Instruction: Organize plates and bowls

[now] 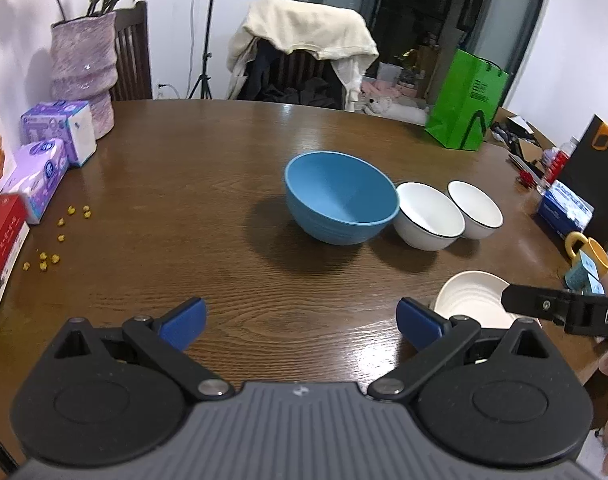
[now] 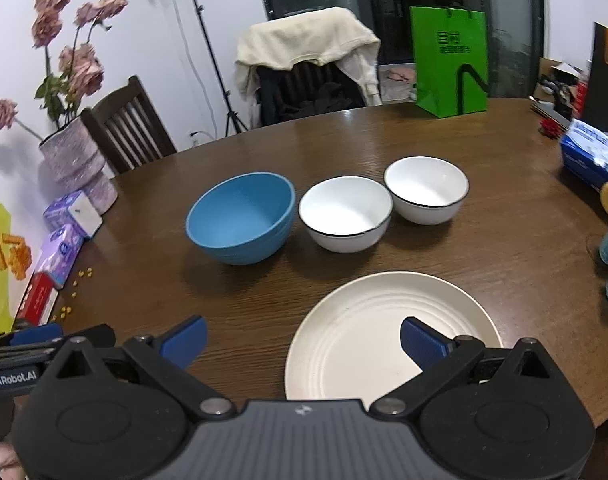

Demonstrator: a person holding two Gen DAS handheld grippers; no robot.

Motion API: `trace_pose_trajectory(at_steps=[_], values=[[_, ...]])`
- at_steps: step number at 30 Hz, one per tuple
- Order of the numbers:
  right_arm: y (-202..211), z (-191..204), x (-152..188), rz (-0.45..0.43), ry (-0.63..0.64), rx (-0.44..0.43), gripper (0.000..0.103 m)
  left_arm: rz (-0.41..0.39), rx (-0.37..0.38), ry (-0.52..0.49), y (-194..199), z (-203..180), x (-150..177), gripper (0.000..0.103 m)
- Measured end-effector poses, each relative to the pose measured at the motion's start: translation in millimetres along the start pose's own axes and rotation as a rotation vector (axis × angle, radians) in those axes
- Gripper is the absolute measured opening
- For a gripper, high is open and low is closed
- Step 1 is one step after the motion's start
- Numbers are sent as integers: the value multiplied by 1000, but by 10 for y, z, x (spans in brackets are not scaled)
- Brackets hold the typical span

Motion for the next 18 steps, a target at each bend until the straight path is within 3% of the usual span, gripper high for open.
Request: trace_pose_trajectory(at_steps=[7, 18], values=[[-187, 122, -87, 47, 79, -23, 103, 12, -20, 38, -164, 24, -149, 103], [-697, 48, -589, 105, 54, -37, 103, 46, -63, 49, -608, 18, -599, 103]])
Point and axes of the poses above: each gripper's, at about its wrist camera, not at the fingertips, and y roughly against the way its jaws point, z to its left, x to its underside, the point moved 8 cm from there along -y, roughly the way its jaws point, and after that the axes turned 9 degrees about -y, right-handed, at the moved point
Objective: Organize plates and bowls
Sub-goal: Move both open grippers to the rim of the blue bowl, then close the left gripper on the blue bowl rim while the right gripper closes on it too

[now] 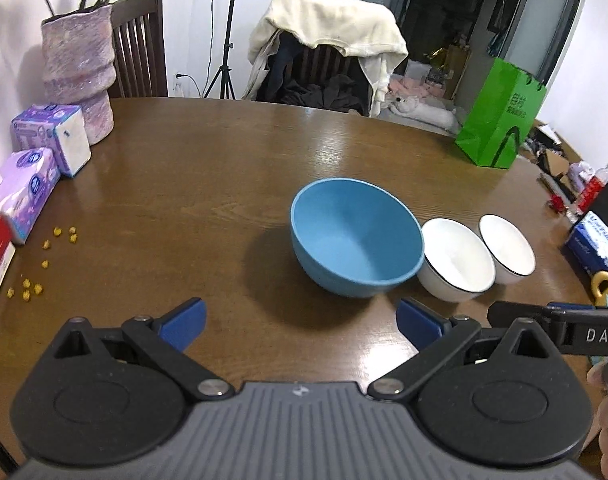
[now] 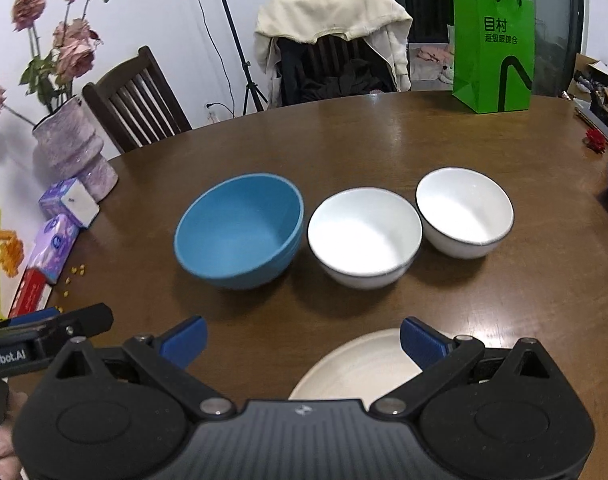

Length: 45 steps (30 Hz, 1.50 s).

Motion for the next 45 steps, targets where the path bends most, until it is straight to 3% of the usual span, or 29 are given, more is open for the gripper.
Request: trace_pose_trajectory(at_steps=[9, 14, 24, 33, 39, 42, 44, 45], values=[[-398, -35, -504, -26, 68, 12, 102, 31, -46, 25, -443, 62, -372, 103], [-617, -19, -742, -34, 101, 8, 96, 49, -78, 31, -670, 86, -510, 103], [-1076, 174, -1083, -43, 176, -24, 89, 125, -128, 88, -1144, 189, -623, 103], [-1517, 377, -1163, 9, 273, -30, 76, 209, -150, 163, -1506, 264, -565, 98], [-1775, 442, -1068, 73, 326, -23, 61, 260, -121, 216, -1687, 245, -500, 73], [-1857, 464, -1028, 97, 336, -30, 52, 281, -95, 236, -1747, 229, -464, 52], [-1906, 475, -985, 121, 340, -40, 40, 297, -74, 250, -1793, 250, -440, 25], [-1933, 481, -967, 135, 340, -44, 36, 307, -60, 261, -1811, 252, -420, 20]])
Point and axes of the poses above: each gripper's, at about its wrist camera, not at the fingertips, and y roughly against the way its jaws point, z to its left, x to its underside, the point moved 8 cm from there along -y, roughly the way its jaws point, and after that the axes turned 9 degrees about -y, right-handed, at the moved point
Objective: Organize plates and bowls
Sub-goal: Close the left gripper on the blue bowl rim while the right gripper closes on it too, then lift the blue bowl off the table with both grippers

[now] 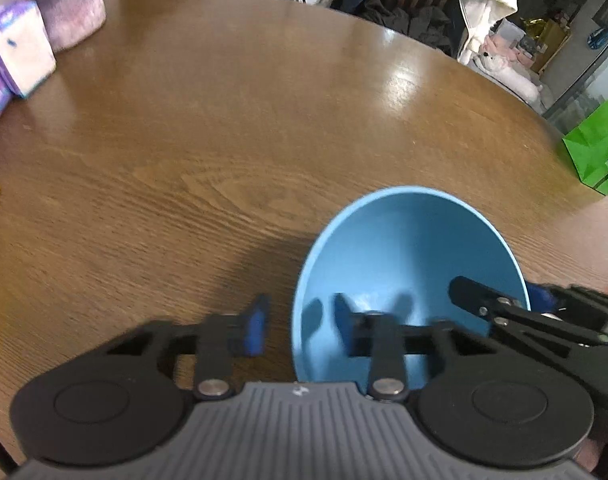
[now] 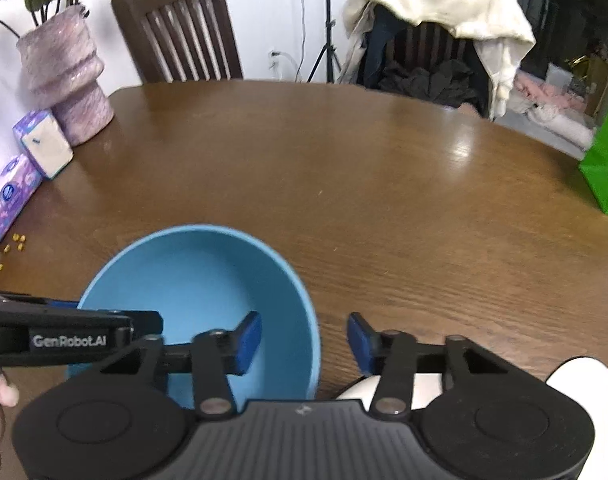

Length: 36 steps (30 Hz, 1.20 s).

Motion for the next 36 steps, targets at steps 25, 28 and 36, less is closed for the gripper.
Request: trace_pose_trajectory(at_steps=[25, 28, 36], values=[[253, 138, 48, 9, -109, -49, 8, -36, 34, -6, 333, 167, 73, 12], [338, 219, 85, 1, -113, -46, 8, -40, 39, -17, 425, 219, 100, 12], [571, 459, 225, -9, -144, -37, 8, -43, 46, -56, 679, 386, 225, 12]])
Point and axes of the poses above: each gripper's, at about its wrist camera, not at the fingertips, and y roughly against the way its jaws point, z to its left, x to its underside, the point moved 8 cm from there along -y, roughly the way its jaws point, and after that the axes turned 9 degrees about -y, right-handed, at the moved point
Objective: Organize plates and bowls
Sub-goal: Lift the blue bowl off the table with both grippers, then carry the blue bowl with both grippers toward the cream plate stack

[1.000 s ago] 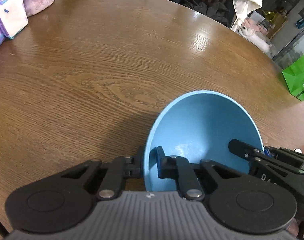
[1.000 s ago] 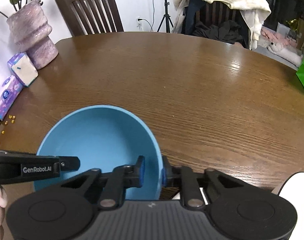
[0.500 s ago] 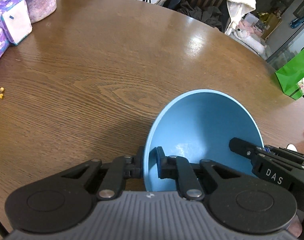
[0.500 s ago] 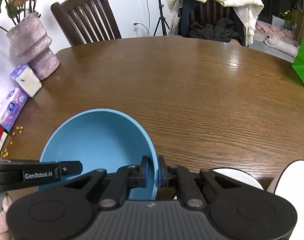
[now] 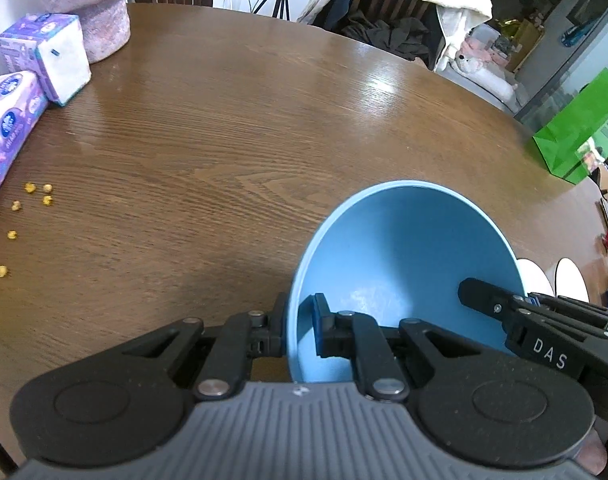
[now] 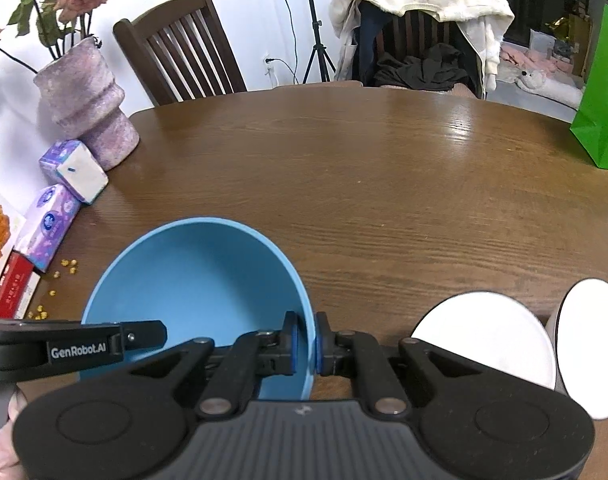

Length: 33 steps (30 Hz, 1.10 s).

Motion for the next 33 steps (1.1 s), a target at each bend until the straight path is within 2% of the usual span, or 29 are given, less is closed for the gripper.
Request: trace_pose_trajectory(at_steps=[19, 33], values=[[368, 620, 538, 9, -44, 9, 8, 2, 10, -42, 519, 512, 392, 12], [456, 1060, 1035, 42, -44, 19, 8, 20, 17, -47, 714, 907, 770, 12]])
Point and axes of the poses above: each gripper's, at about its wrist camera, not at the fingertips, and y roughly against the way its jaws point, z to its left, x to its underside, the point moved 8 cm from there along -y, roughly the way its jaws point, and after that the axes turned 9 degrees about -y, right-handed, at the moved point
